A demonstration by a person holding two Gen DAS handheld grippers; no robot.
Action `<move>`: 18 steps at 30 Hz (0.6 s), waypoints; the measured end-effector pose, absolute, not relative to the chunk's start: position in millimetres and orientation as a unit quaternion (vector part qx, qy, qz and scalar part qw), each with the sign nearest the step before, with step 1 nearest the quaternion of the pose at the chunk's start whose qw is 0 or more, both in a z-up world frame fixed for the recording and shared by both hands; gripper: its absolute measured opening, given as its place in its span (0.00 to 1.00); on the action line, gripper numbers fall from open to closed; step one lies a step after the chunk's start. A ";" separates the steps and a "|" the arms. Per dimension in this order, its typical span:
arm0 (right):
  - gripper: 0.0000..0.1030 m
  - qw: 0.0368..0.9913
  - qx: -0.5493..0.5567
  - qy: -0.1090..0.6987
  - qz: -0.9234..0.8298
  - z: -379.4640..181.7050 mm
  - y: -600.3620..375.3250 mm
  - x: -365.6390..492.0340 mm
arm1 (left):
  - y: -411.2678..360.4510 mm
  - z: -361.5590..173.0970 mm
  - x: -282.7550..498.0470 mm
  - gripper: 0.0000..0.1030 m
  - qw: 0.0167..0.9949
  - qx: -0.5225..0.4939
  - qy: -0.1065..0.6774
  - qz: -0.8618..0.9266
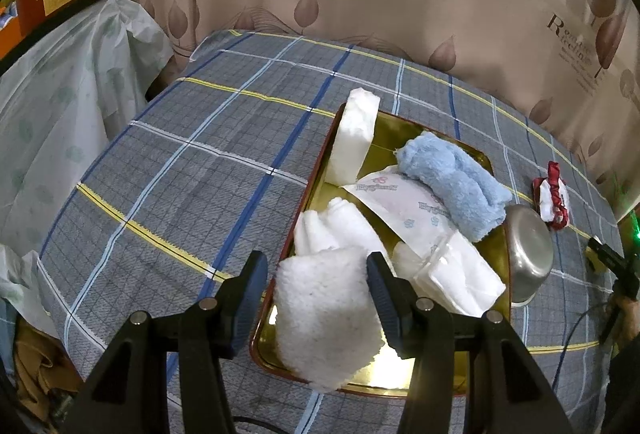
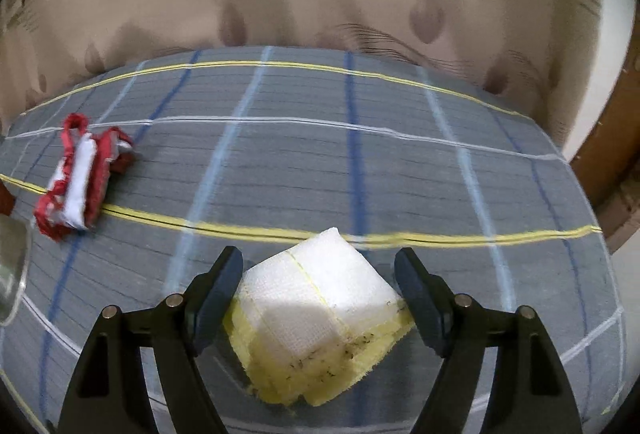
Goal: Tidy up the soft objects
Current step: 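Grasp the yellow-edged dishcloth with the right tool while the left tool releases the pad, then move the left tool to the red-and-white bag and grasp it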
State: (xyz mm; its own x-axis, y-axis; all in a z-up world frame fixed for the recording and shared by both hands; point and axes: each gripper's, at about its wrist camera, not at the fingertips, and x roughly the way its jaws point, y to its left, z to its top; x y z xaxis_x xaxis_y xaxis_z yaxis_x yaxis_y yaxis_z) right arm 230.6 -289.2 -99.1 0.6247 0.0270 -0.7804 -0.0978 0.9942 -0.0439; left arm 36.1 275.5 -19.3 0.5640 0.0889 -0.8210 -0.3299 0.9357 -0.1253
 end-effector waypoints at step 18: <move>0.71 0.895 -0.002 0.446 0.009 -111.7 -357.3 241.0 | 179.1 10.4 67.7 0.51 0.888 -0.074 0.454 0.026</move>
State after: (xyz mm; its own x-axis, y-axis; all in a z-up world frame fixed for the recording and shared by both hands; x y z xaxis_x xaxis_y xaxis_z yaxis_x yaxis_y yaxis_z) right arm 241.0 -357.3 -111.7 0.6013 0.0141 -0.7989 -0.0184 0.9998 0.0038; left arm 67.7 179.1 10.4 0.5866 -0.0206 -0.8096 -0.1139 0.9876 -0.1077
